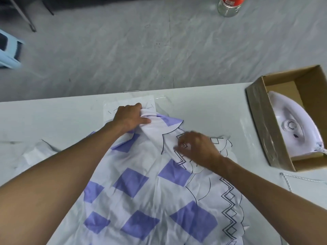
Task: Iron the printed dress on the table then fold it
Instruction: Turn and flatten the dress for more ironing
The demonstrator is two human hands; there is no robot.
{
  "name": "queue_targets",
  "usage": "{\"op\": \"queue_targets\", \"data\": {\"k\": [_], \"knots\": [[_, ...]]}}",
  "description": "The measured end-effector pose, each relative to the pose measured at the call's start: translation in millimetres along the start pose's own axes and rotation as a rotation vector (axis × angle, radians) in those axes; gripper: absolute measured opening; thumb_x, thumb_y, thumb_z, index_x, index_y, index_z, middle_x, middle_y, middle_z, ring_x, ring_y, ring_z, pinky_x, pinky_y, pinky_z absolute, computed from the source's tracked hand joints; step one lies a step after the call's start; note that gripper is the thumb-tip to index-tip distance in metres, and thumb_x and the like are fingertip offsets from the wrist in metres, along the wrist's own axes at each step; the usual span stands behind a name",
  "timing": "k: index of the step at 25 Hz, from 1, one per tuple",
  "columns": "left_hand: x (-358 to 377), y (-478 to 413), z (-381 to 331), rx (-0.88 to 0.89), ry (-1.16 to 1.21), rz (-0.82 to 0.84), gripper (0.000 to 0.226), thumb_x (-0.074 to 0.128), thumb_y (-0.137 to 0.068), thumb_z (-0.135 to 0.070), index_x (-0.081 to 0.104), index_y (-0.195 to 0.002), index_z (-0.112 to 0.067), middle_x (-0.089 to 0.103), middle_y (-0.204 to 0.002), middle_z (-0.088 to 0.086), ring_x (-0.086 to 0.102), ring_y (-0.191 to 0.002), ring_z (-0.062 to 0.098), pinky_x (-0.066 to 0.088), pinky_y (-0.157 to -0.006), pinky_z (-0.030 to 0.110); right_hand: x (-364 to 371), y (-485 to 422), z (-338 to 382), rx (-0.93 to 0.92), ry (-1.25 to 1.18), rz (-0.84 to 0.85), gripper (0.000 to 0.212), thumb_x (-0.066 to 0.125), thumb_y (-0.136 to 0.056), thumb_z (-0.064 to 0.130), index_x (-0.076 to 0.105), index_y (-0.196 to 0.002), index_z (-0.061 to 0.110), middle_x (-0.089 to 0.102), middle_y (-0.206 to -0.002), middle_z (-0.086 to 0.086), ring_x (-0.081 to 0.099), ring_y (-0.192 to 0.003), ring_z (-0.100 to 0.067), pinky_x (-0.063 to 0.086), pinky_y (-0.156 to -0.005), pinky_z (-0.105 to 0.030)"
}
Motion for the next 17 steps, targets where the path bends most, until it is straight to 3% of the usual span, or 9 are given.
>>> {"op": "queue_targets", "data": {"k": [1, 3, 6, 8, 10, 11, 13, 15, 17], "knots": [[-2, 4, -2, 0.046, 0.042, -0.020, 0.039, 0.066, -0.085, -0.048, 0.046, -0.091, -0.016, 0.058, -0.087, 0.006, 0.057, -0.094, 0.033, 0.037, -0.073, 0.036, -8, -13, -15, 0.197, -0.159, -0.068, 0.022, 0.067, -0.082, 0.046, 0.068, -0.085, 0.024, 0.066, -0.084, 0.009, 0.060, -0.079, -0.012, 0.045, -0.072, -0.026], [-9, 16, -4, 0.137, 0.201, -0.087, 0.028, 0.068, -0.085, -0.039, 0.049, -0.090, -0.018, 0.056, -0.076, 0.002, 0.055, -0.083, 0.032, 0.037, -0.068, 0.037, 1, -32, -28, 0.472, -0.497, -0.017, 0.029, 0.068, -0.083, 0.043, 0.071, -0.092, 0.016, 0.064, -0.079, 0.007, 0.058, -0.073, -0.011, 0.045, -0.070, -0.026], [-20, 35, 0, 0.168, 0.515, -0.114, 0.017, 0.065, -0.079, -0.037, 0.055, -0.084, -0.023, 0.060, -0.078, -0.001, 0.053, -0.077, 0.024, 0.039, -0.067, 0.033, 26, -36, -13, 0.645, -0.758, 0.150, 0.037, 0.074, -0.079, 0.036, 0.066, -0.077, 0.000, 0.049, -0.065, -0.002, 0.043, -0.059, -0.014, 0.036, -0.059, -0.025], [-30, 46, -5, 0.215, 0.663, -0.095, 0.018, 0.063, -0.080, -0.035, 0.055, -0.084, -0.020, 0.059, -0.080, -0.004, 0.052, -0.076, 0.018, 0.037, -0.067, 0.028, 19, -34, -3, 0.598, -0.816, 0.113, 0.023, 0.072, -0.080, 0.023, 0.060, -0.068, 0.007, 0.048, -0.065, -0.003, 0.041, -0.060, -0.014, 0.035, -0.061, -0.026], [-43, 56, -15, 0.276, 0.746, -0.015, 0.018, 0.065, -0.080, -0.027, 0.053, -0.084, -0.014, 0.055, -0.078, -0.005, 0.048, -0.073, 0.012, 0.035, -0.066, 0.026, -18, -43, -2, 0.420, -0.729, -0.088, 0.012, 0.073, -0.078, 0.025, 0.063, -0.076, 0.017, 0.058, -0.080, 0.003, 0.050, -0.072, -0.009, 0.041, -0.070, -0.025], [-48, 59, -22, 0.297, 0.777, 0.060, 0.019, 0.065, -0.078, -0.022, 0.052, -0.084, -0.010, 0.052, -0.077, -0.003, 0.046, -0.072, 0.012, 0.034, -0.065, 0.027, -38, -51, 0, 0.328, -0.646, -0.159, 0.022, 0.077, -0.075, 0.029, 0.066, -0.092, 0.023, 0.058, -0.098, 0.006, 0.052, -0.089, -0.007, 0.042, -0.081, -0.022], [-57, 64, -33, 0.305, 0.835, 0.229, 0.016, 0.064, -0.074, -0.014, 0.050, -0.081, -0.011, 0.051, -0.075, -0.001, 0.046, -0.070, 0.012, 0.033, -0.064, 0.028, -41, -69, 12, 0.237, -0.547, 0.054, 0.065, 0.086, -0.068, 0.028, 0.055, -0.126, 0.026, 0.046, -0.126, 0.008, 0.044, -0.117, -0.006, 0.035, -0.098, -0.017], [-67, 69, -41, 0.317, 0.875, 0.326, 0.016, 0.064, -0.073, -0.010, 0.051, -0.081, -0.015, 0.053, -0.074, -0.003, 0.048, -0.069, 0.010, 0.037, -0.061, 0.023, -28, -74, 28, 0.218, -0.404, 0.348, 0.057, 0.087, -0.067, 0.025, 0.062, -0.118, 0.019, 0.059, -0.118, 0.006, 0.052, -0.101, 0.002, 0.039, -0.087, -0.015], [-75, 66, -43, 0.321, 0.896, 0.287, 0.016, 0.065, -0.077, -0.008, 0.052, -0.082, -0.016, 0.053, -0.076, -0.003, 0.049, -0.071, 0.008, 0.038, -0.061, 0.018, -51, -77, 34, 0.213, -0.430, 0.305, 0.018, 0.081, -0.075, 0.019, 0.069, -0.088, 0.014, 0.067, -0.082, 0.006, 0.052, -0.066, 0.007, 0.041, -0.067, -0.019]]}}
Point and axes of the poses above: each hand's wrist, its own y-axis away from the middle knuckle, its own x-axis out of the palm, z = x × y, the point moved 9 cm from there along -y, towards the middle knuckle
